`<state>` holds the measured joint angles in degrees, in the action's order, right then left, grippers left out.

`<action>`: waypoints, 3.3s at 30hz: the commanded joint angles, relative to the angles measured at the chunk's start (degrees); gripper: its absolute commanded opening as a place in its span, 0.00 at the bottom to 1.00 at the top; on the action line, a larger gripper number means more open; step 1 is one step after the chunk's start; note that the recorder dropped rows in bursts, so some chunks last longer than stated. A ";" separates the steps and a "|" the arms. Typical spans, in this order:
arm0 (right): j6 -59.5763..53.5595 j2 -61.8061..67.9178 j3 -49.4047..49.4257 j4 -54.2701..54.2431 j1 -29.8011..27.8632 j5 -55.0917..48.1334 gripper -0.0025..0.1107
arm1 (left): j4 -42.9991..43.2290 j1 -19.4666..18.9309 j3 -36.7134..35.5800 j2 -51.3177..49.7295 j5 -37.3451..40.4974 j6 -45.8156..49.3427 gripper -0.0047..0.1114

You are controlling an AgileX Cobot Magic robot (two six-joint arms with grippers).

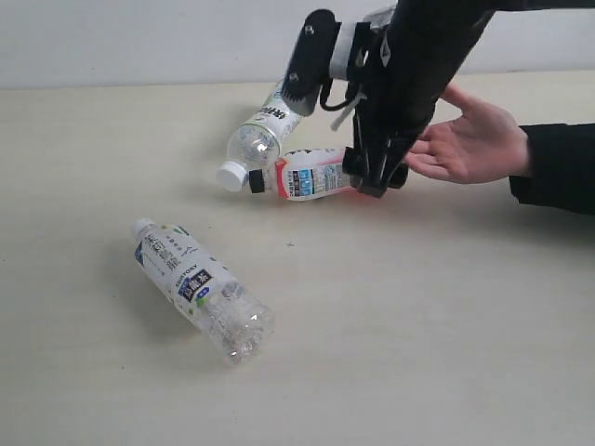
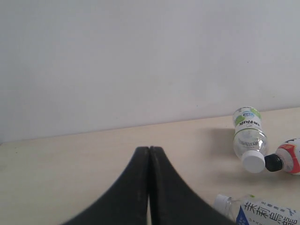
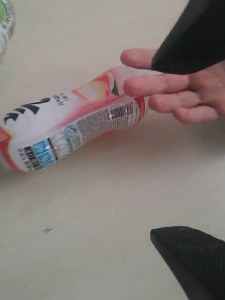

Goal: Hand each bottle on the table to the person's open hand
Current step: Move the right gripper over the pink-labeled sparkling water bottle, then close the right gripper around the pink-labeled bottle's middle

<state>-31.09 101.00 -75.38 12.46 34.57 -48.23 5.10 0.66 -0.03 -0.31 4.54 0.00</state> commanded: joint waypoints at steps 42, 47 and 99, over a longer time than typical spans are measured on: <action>10.15 19.38 -0.53 28.60 -0.06 27.41 0.75 | 0.02 -0.11 0.03 0.31 -0.22 0.00 0.04; 10.15 20.10 -0.53 29.22 -0.06 27.41 0.75 | 0.02 -0.11 0.03 0.31 -0.22 0.00 0.04; 18.73 19.70 -0.53 31.72 -1.19 27.36 0.03 | 0.02 -0.11 0.03 0.31 -0.22 0.00 0.04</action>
<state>-12.70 122.08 -75.53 43.87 33.67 -20.98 5.10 0.66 -0.03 -0.31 4.54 0.00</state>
